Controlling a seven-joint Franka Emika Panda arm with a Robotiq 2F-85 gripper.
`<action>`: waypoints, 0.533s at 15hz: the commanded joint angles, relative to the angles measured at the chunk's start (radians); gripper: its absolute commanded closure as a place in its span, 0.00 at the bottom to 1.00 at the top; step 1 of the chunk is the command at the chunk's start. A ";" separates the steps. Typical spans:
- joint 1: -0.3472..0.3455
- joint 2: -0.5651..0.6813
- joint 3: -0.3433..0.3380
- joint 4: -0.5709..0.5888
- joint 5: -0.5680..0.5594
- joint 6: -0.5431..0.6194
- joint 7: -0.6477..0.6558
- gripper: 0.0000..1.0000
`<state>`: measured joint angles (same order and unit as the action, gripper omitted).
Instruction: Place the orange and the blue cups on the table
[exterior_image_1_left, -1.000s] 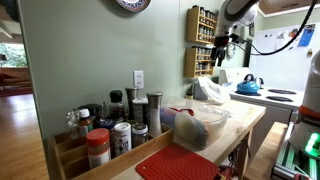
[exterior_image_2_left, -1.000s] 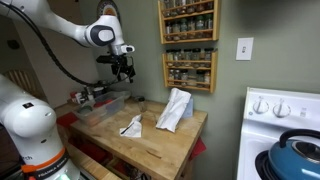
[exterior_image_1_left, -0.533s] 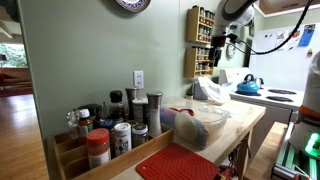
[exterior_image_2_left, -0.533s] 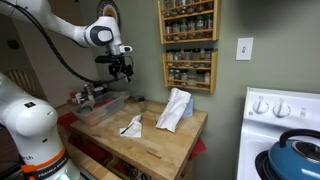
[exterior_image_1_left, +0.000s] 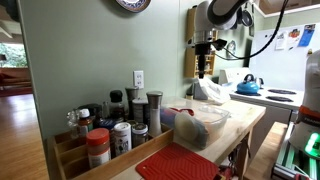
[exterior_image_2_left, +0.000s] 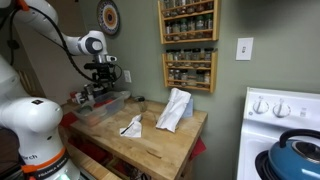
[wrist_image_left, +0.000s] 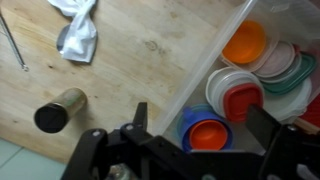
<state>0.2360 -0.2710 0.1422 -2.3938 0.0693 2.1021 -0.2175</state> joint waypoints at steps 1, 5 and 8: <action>0.047 0.124 0.057 0.086 0.033 -0.058 -0.010 0.00; 0.040 0.112 0.070 0.067 0.023 -0.027 0.000 0.00; 0.039 0.120 0.068 0.074 0.023 -0.028 0.000 0.00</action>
<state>0.2838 -0.1509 0.2007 -2.3205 0.0907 2.0753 -0.2170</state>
